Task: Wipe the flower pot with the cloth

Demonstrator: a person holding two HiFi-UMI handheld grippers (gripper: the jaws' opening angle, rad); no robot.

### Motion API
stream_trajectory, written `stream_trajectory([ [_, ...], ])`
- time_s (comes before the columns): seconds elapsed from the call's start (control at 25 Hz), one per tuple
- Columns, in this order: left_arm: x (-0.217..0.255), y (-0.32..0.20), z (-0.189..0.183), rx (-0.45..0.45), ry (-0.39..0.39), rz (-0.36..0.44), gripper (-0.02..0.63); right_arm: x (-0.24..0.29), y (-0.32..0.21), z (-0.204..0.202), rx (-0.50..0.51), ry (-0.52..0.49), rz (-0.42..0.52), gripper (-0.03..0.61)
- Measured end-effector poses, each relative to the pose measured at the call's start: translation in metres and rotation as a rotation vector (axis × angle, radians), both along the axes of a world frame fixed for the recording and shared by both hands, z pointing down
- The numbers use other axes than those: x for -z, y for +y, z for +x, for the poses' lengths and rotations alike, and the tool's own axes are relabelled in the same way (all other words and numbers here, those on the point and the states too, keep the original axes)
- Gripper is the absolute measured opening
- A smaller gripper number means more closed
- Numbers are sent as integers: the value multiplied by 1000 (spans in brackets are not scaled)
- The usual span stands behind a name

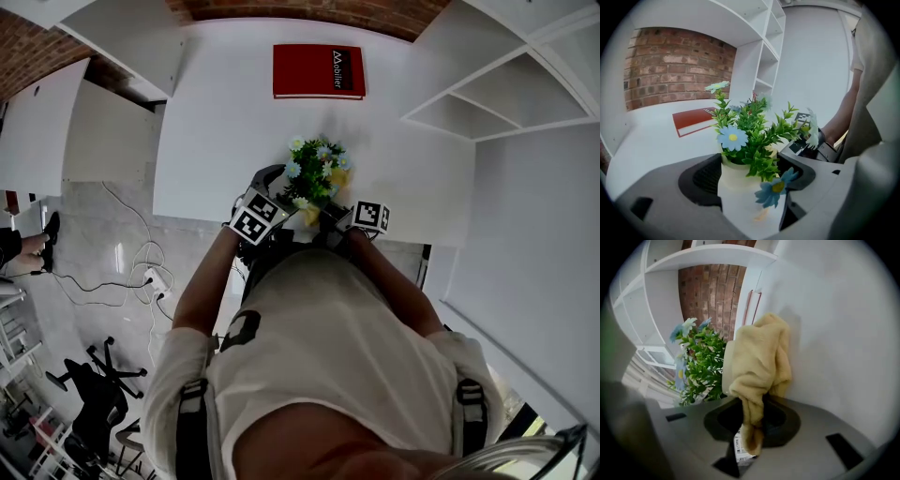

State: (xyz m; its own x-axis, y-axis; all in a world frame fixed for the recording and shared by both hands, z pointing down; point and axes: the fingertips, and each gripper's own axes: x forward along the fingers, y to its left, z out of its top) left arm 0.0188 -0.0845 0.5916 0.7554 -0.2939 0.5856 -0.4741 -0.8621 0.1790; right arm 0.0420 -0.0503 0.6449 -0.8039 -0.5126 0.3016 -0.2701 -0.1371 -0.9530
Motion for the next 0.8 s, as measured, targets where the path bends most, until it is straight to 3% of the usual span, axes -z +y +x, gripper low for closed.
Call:
stream_trajectory([
  [0.32, 4, 2, -8, -42, -38, -7, 362, -5, 6, 14, 36, 8, -48, 87],
  [0.52, -14, -4, -3, -135, -116, 2, 363, 25, -12, 23, -4, -52, -12, 87],
  [0.64, -16, -8, 0, -101, -91, 11, 363, 40, -30, 24, -16, -86, 45, 89],
  [0.8, -15, -1, 1, -58, -75, 20, 364, 48, -34, 26, -41, -41, 93, 91],
])
